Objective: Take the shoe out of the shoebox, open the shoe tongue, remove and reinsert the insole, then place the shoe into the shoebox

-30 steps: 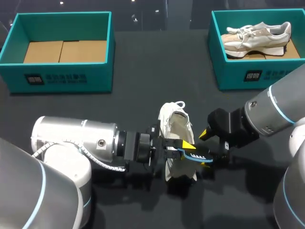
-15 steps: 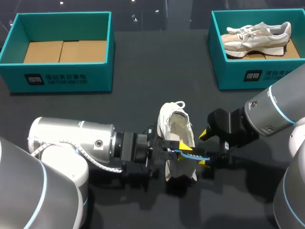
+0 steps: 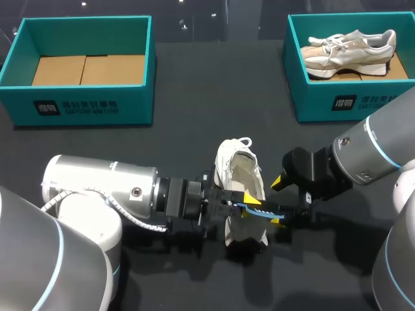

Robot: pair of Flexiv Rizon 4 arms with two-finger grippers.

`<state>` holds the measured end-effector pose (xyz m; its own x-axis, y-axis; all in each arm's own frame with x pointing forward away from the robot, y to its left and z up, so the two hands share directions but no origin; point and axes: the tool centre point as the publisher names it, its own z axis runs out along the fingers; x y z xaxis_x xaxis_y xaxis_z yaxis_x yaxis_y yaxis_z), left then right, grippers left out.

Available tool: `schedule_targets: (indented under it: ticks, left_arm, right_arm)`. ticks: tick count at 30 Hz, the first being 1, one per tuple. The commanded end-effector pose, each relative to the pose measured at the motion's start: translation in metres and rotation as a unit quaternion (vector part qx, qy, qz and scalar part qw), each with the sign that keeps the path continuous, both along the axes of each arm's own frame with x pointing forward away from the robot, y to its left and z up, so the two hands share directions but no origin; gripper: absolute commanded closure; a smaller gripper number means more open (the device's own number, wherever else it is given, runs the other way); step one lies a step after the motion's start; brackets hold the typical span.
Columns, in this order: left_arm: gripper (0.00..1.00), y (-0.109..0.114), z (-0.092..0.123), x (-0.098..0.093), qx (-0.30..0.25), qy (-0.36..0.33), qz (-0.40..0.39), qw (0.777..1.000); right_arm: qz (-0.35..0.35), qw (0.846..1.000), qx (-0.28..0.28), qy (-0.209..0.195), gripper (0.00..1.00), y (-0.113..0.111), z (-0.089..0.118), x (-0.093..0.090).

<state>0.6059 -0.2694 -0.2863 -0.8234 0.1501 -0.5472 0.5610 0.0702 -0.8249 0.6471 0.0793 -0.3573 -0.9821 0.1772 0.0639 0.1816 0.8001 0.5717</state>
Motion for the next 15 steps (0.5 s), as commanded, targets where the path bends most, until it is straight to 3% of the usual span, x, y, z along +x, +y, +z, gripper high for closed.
schedule_targets:
  ticks: [1, 15]
  left_arm:
    - [1.0, 0.0005, -0.0006, -0.0014, -0.002, -0.009, -0.003, 1.0]
    - [1.0, 0.0029, 0.0018, -0.007, -0.01, -0.043, -0.027, 0.999]
  right_arm:
    - [-0.001, 1.0, -0.002, -0.001, 0.0, 0.0007, 0.0001, -0.0014]
    - [-0.001, 1.0, -0.002, -0.001, 0.0, 0.0007, 0.0001, -0.0014]
